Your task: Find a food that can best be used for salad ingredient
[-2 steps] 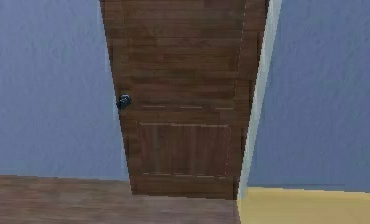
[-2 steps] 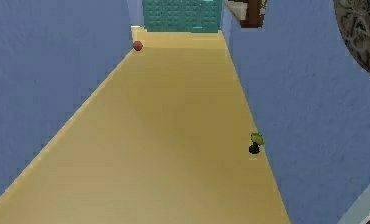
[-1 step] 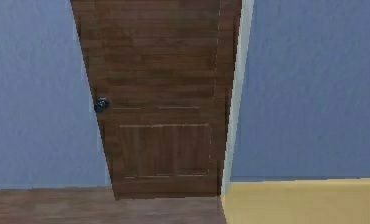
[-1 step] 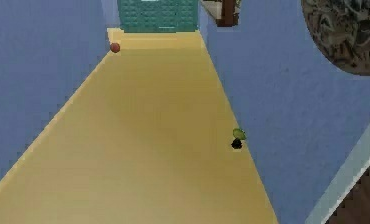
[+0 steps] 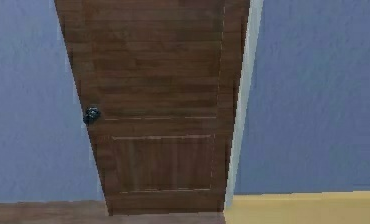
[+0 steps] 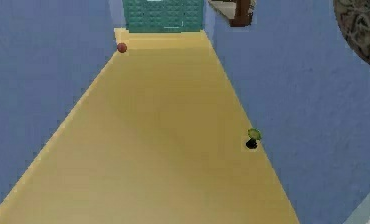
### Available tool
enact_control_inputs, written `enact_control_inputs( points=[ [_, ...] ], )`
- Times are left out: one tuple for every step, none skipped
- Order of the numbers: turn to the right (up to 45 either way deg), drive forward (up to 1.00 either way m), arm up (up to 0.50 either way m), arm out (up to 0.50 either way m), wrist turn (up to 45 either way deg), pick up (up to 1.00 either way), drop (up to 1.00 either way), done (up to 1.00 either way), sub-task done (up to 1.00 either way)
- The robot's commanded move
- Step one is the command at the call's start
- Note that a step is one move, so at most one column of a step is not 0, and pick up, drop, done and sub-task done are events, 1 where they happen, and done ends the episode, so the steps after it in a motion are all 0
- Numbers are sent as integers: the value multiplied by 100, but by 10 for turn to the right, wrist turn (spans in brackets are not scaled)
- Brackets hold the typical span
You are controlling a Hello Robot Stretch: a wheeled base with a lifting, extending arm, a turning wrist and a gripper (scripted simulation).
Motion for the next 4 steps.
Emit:
enact_control_inputs(
  points=[
    [-450,0,0,0,0,0,0,0,0],
    [-360,0,0,0,0,0,0,0,0],
    [0,20,0,0,0,0,0,0,0],
    [-90,0,0,0,0,0,0,0,0]
  ],
)
